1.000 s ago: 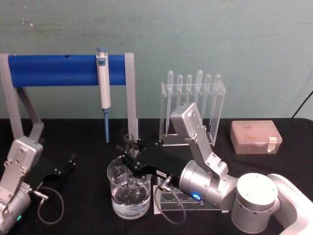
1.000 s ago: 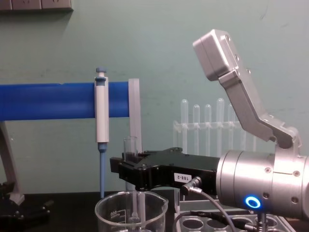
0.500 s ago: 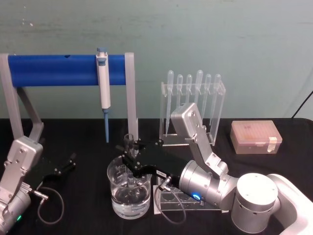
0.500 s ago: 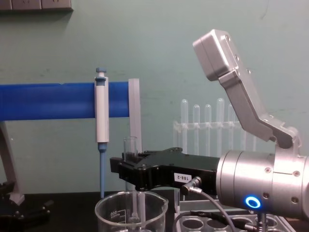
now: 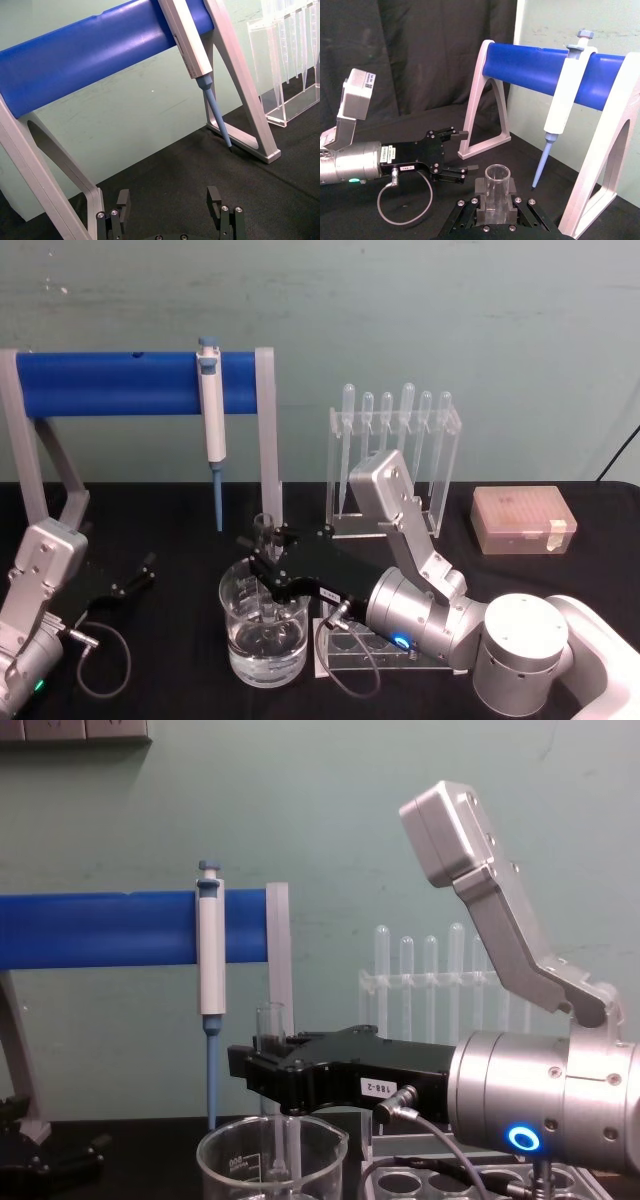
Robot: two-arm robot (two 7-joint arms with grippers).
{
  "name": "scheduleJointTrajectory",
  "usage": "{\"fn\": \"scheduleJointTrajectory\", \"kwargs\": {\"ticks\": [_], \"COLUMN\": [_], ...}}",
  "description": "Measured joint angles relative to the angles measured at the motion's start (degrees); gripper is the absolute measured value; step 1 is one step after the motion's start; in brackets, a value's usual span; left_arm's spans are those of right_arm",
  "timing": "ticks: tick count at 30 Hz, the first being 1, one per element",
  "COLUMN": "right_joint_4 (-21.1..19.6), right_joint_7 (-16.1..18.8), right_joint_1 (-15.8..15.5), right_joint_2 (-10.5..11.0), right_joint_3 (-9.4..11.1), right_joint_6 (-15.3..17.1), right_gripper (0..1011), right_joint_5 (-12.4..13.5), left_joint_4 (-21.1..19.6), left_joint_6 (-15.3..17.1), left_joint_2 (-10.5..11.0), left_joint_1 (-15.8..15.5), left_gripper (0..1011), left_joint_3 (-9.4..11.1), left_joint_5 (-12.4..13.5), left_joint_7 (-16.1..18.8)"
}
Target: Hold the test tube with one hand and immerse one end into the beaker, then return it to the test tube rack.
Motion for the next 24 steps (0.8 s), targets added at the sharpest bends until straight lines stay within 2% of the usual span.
{"fn": "scheduleJointTrajectory", "kwargs": {"ticks": [24], "right_joint_4": [0.0], "right_joint_7": [0.0], "right_joint_1": [0.0], "right_joint_2": [0.0], "right_joint_3": [0.0], "right_joint_6": [0.0], "right_gripper": [225], "right_joint_5": [0.0], "left_joint_4": [0.0], "left_joint_6": [0.0], "left_joint_2": [0.0], "left_joint_1": [0.0], "left_gripper": [1000], "left_joint_3": [0.0], "left_joint_5": [0.0], "left_joint_7": [0.0]}}
